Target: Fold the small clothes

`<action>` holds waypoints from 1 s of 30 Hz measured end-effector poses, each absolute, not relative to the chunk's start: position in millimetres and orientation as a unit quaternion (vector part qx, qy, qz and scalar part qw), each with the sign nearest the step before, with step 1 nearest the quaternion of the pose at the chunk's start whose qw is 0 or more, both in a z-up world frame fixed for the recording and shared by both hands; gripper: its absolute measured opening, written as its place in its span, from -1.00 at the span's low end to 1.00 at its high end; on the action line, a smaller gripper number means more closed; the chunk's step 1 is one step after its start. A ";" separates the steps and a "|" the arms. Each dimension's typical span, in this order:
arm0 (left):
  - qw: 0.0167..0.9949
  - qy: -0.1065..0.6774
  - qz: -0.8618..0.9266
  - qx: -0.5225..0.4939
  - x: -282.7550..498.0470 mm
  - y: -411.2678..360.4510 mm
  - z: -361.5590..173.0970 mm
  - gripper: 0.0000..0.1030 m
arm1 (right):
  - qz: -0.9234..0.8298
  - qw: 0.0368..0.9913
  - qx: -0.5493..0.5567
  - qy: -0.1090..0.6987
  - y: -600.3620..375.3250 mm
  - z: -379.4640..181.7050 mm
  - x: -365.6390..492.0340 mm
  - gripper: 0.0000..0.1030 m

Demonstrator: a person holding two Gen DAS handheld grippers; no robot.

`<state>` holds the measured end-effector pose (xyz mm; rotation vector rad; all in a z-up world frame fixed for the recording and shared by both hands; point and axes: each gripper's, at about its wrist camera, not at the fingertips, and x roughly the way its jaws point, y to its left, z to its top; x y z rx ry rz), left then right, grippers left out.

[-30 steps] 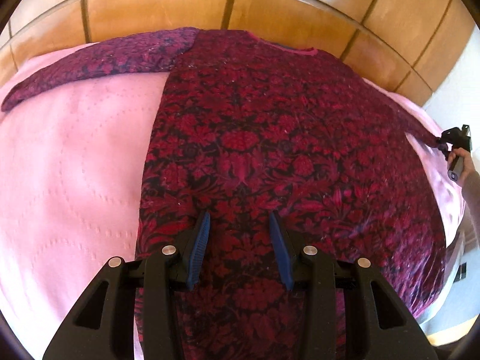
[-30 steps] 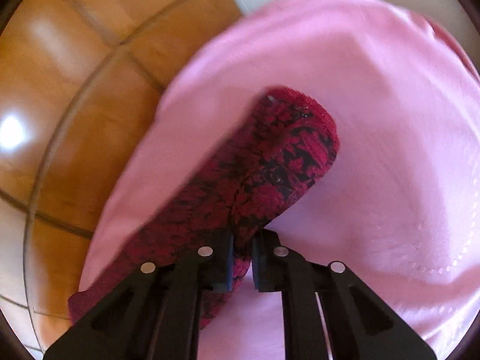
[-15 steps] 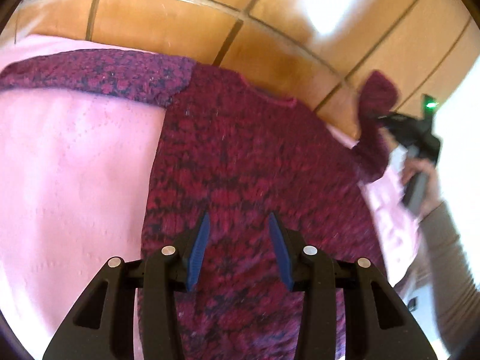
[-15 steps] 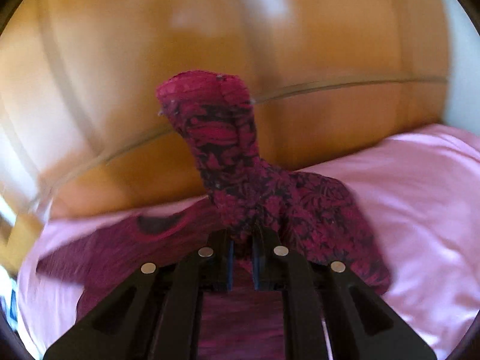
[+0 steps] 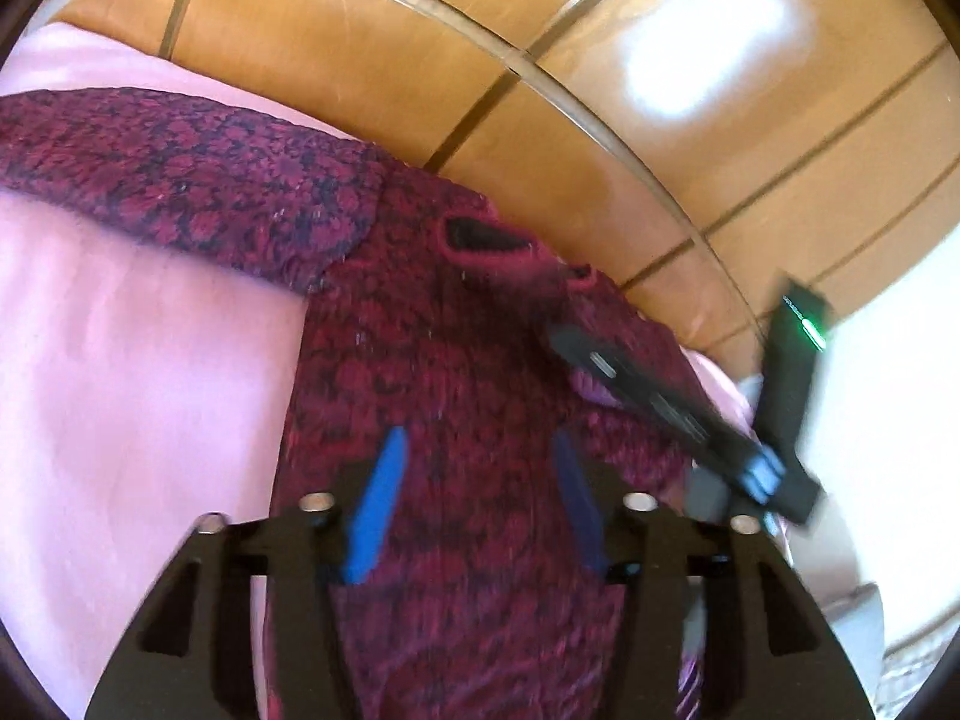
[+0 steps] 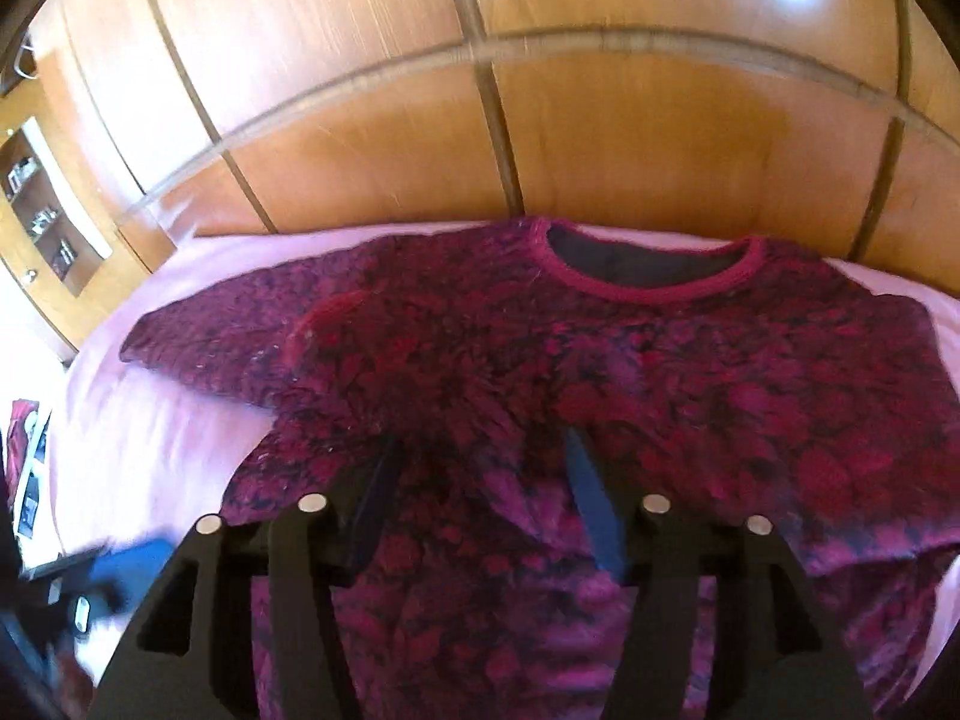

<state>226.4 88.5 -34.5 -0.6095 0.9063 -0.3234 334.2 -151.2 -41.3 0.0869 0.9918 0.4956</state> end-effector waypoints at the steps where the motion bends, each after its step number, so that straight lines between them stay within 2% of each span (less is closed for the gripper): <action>1: 0.839 0.432 -0.153 -0.293 233.8 88.2 -35.9 0.03 | 0.239 0.849 0.059 0.468 -162.5 -35.5 328.7 0.23; 2: 0.836 0.435 -0.153 -0.297 243.0 86.8 -37.3 0.03 | 0.244 0.849 0.085 0.461 -178.5 -27.9 322.5 0.37; 5: 0.837 0.439 -0.148 -0.292 264.9 80.3 -37.6 0.09 | 0.232 0.858 0.132 0.439 -224.6 -4.3 308.6 0.43; 7: 0.832 0.444 -0.148 -0.298 276.8 77.2 -39.0 0.39 | 0.208 0.860 0.173 0.432 -265.9 1.7 302.1 0.43; 9: 0.828 0.457 -0.133 -0.298 293.5 73.2 -45.3 0.39 | 0.168 0.865 0.207 0.424 -311.0 3.9 291.0 0.39; 11: 0.822 0.464 -0.138 -0.301 306.0 69.1 -51.3 0.36 | 0.131 0.870 0.227 0.418 -342.1 0.3 283.5 0.19; 12: 0.820 0.467 -0.137 -0.302 309.7 67.8 -54.0 0.30 | 0.114 0.871 0.237 0.416 -356.6 -1.8 280.7 0.11; 13: 0.819 0.469 -0.134 -0.302 313.2 64.5 -56.3 0.13 | 0.098 0.869 0.249 0.416 -373.3 -4.2 278.5 -0.02; 15: 0.821 0.475 -0.127 -0.289 321.2 58.4 -59.0 -0.22 | 0.072 0.866 0.270 0.415 -394.5 -11.9 279.8 -0.10; 16: 0.827 0.475 -0.122 -0.275 324.2 55.8 -58.1 -0.73 | 0.068 0.865 0.276 0.415 -400.1 -12.7 281.1 -0.15; 17: 0.831 0.475 -0.123 -0.263 326.6 55.2 -55.8 -0.81 | 0.065 0.864 0.280 0.414 -406.0 -10.9 283.7 -0.20; 24: 0.864 0.423 -0.086 -0.259 326.0 90.7 -28.4 -0.83 | 0.094 0.865 0.218 0.443 -359.9 -25.6 324.6 -0.23; 27: 0.872 0.433 -0.060 -0.222 327.4 93.1 -35.0 -0.83 | 0.072 0.865 0.151 0.473 -328.0 -47.2 346.0 -0.27; 29: 0.873 0.447 -0.036 -0.192 330.4 91.0 -49.6 -0.98 | 0.043 0.866 0.120 0.483 -316.3 -64.3 354.9 -0.27; 30: 0.873 0.456 -0.021 -0.173 333.8 90.2 -59.7 -0.98 | 0.032 0.872 0.107 0.477 -313.6 -68.3 356.8 -0.27</action>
